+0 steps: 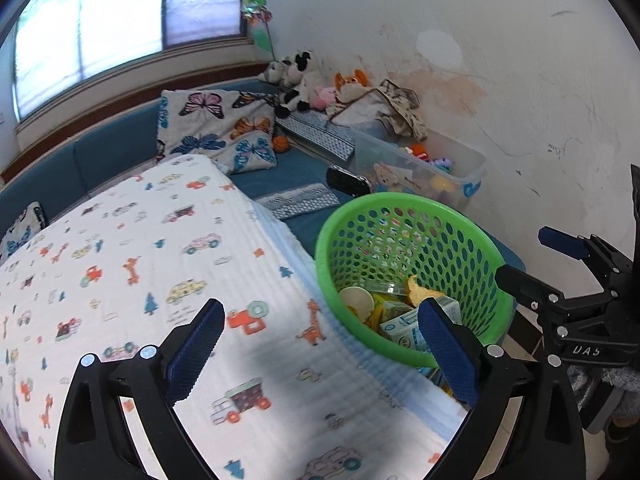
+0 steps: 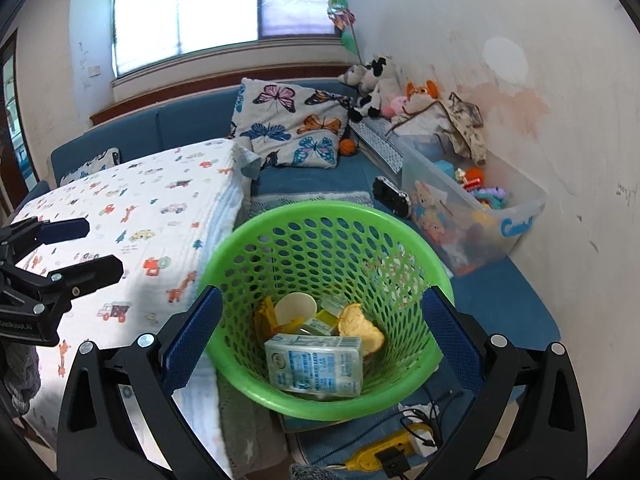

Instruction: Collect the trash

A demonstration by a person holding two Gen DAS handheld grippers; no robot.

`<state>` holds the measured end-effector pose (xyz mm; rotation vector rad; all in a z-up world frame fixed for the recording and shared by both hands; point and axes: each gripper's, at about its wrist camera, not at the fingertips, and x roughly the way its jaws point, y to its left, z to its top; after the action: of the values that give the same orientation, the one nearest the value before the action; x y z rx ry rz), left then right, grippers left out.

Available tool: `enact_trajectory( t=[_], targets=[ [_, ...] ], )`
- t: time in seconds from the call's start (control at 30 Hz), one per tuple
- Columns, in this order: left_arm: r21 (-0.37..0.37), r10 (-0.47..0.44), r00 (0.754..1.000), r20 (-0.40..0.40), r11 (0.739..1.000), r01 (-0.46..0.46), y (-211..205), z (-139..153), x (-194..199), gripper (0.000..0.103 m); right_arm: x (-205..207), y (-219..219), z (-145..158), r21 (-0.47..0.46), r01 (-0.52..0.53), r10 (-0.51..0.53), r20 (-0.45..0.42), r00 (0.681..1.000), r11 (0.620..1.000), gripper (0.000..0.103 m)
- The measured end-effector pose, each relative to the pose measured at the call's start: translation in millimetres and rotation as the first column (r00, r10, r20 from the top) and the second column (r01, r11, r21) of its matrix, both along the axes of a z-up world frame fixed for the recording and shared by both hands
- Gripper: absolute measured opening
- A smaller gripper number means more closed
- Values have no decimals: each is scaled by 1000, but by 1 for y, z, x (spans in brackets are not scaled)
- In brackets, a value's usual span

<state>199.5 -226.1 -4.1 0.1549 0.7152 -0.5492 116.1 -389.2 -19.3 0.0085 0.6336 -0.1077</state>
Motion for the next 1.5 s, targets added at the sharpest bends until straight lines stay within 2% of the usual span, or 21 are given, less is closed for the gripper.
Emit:
enact_trajectory(
  t=[0.2,0.47,0.97,1.5],
  targets=[
    [-29,66,998,11,997,-66,28,5,-10,94,-8,21,3,-18,-26,27,27,999,999,99],
    [-30,149,987,51,989,-148,62,9,-25,94,-18,43,2,7,-55,55,53,997,998,99],
    [-55,235,967,99,972,-230,116,9,-57,94,-41,79,7,16,-78,76,94,993,997,99],
    [-61,340,928,151,941,-334,162,7,-87,94,-56,104,11,40,-121,116,117,986,992,99]
  ],
)
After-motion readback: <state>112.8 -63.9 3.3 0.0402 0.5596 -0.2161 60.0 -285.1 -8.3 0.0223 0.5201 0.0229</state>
